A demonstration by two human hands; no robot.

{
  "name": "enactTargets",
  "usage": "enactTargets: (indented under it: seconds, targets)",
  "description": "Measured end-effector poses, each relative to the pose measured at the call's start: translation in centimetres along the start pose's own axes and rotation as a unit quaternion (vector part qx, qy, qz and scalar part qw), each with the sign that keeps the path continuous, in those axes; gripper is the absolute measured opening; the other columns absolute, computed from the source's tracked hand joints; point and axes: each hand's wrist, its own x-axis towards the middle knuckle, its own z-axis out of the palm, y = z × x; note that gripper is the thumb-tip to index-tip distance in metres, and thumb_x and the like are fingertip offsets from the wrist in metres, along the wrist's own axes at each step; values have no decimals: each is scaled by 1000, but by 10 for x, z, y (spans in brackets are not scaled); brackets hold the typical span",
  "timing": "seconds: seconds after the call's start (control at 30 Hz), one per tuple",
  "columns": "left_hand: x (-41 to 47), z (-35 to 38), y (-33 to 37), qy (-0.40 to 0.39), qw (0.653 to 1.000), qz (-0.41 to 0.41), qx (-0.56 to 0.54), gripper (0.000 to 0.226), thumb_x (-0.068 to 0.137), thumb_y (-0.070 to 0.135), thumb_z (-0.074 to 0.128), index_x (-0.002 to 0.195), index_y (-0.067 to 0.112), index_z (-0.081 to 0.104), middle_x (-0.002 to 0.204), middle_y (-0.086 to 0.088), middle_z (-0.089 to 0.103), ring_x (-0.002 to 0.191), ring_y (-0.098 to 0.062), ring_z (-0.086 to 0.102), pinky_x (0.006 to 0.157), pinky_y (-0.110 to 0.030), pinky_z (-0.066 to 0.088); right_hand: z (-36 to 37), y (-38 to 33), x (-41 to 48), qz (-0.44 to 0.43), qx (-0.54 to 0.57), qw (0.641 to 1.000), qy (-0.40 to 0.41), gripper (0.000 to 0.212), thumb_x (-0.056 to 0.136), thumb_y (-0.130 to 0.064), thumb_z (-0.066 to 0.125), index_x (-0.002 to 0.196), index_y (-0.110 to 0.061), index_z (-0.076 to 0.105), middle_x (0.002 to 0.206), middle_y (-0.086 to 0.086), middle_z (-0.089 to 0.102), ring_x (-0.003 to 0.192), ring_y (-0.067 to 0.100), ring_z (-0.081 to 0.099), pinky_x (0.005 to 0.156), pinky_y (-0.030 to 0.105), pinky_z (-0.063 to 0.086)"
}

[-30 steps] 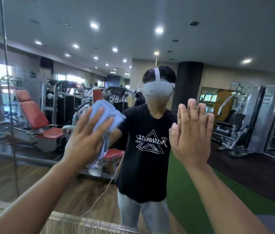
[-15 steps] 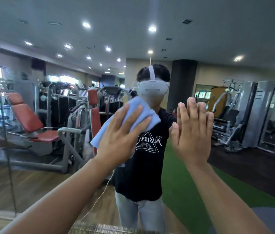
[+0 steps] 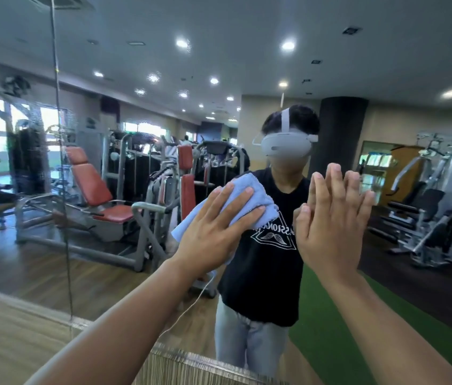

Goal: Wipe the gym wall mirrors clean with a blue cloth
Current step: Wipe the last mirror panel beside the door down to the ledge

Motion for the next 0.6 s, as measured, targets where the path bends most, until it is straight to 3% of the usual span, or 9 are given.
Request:
enactTargets:
  seconds: [0.17, 0.3, 0.4, 0.53, 0.6]
  targets:
    - [4, -10, -14, 6, 1000, -11, -2, 45, 104, 9, 33, 147, 19, 43, 157, -13, 32, 147, -43, 26, 122, -57, 21, -3, -29, -5, -34, 27, 999, -29, 59, 102, -26, 41, 158, -9, 35, 168, 15, 24, 157, 37, 14, 127, 58, 7]
    - [10, -21, -52, 31, 997, -60, 41, 74, 86, 7, 70, 152, 17, 37, 162, -15, 26, 152, -40, 12, 125, -53, 8, 4, -61, 0, -67, 34, 997, -30, 59, 100, -24, 45, 156, -7, 40, 166, 16, 29, 155, 40, 22, 125, 60, 14]
    - [9, -39, -90, 40, 993, -106, 45, 72, 90, 14, 61, 154, 17, 29, 163, -13, 19, 152, -37, 6, 123, -59, 14, 14, -90, -1, -89, 38, 995, -29, 57, 100, -23, 46, 155, -7, 41, 166, 16, 30, 154, 41, 24, 123, 63, 19]
    - [-17, -65, -142, 67, 978, -194, 41, 63, 94, 10, 48, 155, 12, 33, 163, -18, 21, 152, -37, 9, 126, -50, 8, 32, -138, -2, -99, 42, 994, -33, 57, 101, -24, 48, 155, -9, 42, 165, 15, 31, 154, 40, 24, 122, 64, 22]
    - [-46, -72, -165, 85, 967, -239, 36, 59, 95, 12, 45, 153, 11, 37, 162, -20, 24, 151, -40, 13, 126, -51, 13, 41, -164, -6, -106, 47, 992, -42, 59, 99, -25, 49, 155, -11, 38, 165, 15, 31, 154, 41, 24, 121, 65, 21]
